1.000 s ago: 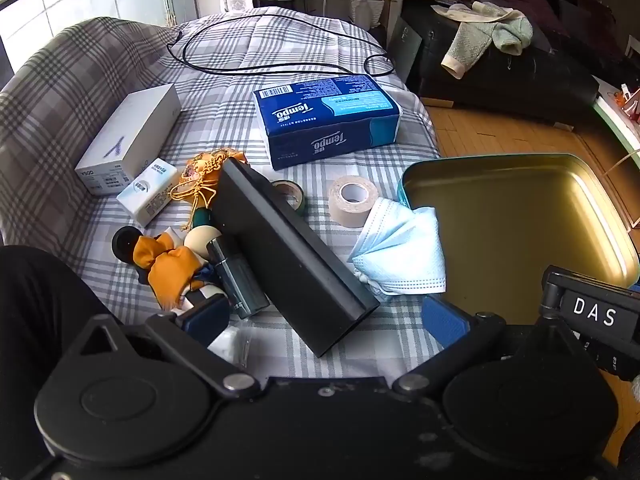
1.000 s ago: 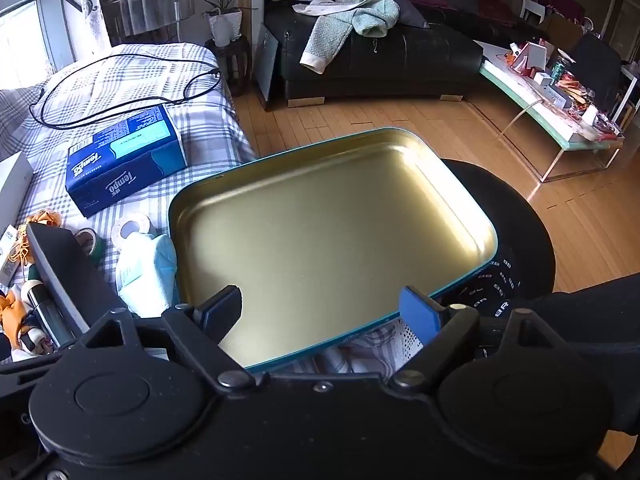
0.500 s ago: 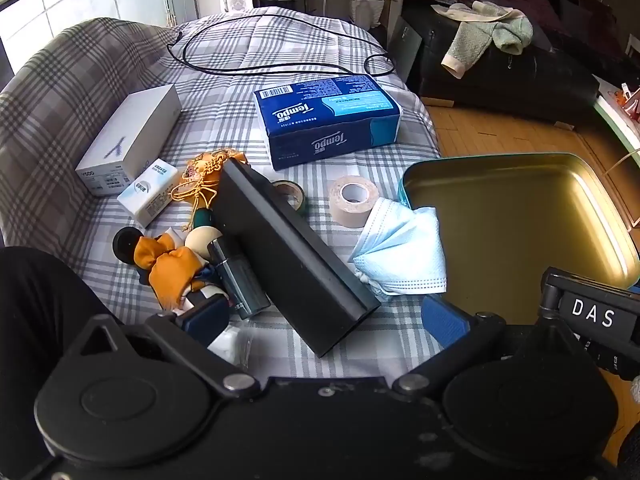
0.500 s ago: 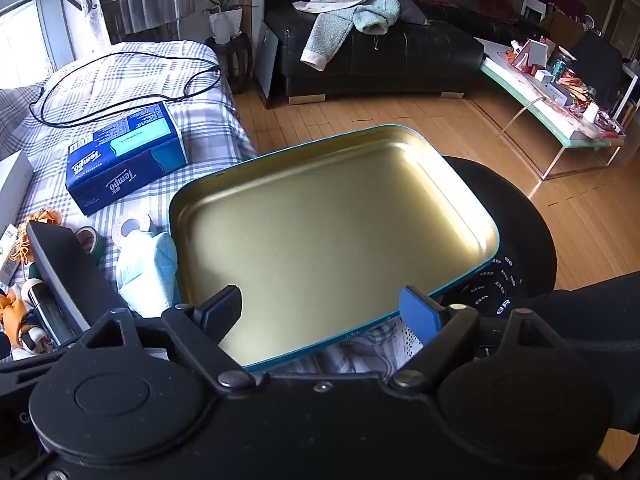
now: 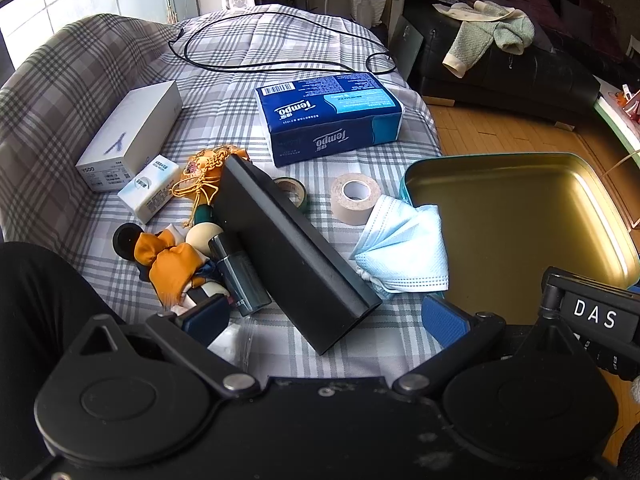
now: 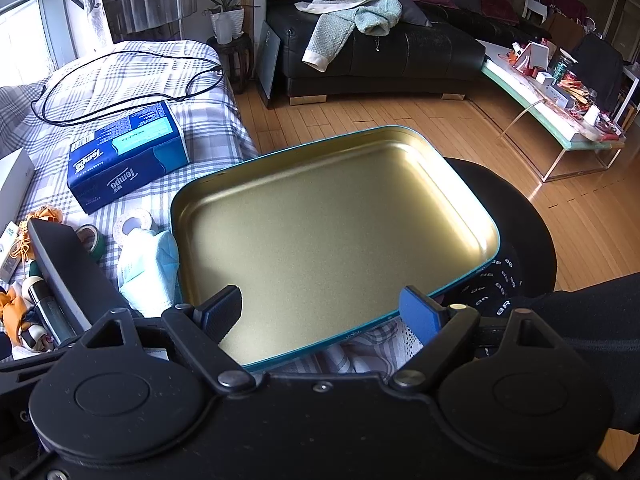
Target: Organize soft objects
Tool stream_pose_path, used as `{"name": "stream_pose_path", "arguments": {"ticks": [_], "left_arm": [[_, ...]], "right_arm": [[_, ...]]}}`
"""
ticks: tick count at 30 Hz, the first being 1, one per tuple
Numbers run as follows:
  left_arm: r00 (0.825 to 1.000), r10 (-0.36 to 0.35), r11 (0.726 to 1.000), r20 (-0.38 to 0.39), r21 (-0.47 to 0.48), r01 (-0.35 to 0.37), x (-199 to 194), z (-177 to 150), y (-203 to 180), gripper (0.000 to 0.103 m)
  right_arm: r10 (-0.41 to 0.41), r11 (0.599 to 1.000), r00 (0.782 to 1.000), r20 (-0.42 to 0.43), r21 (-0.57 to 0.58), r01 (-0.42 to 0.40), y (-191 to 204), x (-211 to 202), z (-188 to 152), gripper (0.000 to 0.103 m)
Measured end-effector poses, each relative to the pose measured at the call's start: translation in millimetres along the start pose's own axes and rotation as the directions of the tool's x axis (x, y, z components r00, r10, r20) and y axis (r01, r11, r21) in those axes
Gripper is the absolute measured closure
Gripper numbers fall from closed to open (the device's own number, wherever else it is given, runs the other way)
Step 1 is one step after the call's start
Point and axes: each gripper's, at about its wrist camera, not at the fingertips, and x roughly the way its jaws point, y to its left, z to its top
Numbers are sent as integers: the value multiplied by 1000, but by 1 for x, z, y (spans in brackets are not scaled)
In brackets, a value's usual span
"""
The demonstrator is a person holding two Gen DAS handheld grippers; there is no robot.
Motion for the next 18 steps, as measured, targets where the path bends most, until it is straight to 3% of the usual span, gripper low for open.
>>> {"name": "stream_pose_path", "arguments": {"ticks": [18], "left_arm": [[1000,-6,1000,0,2,6,-1,-3,0,0]], "right_arm": [[1,1000,1000,-3,3,-1,0,1,-1,21]]}}
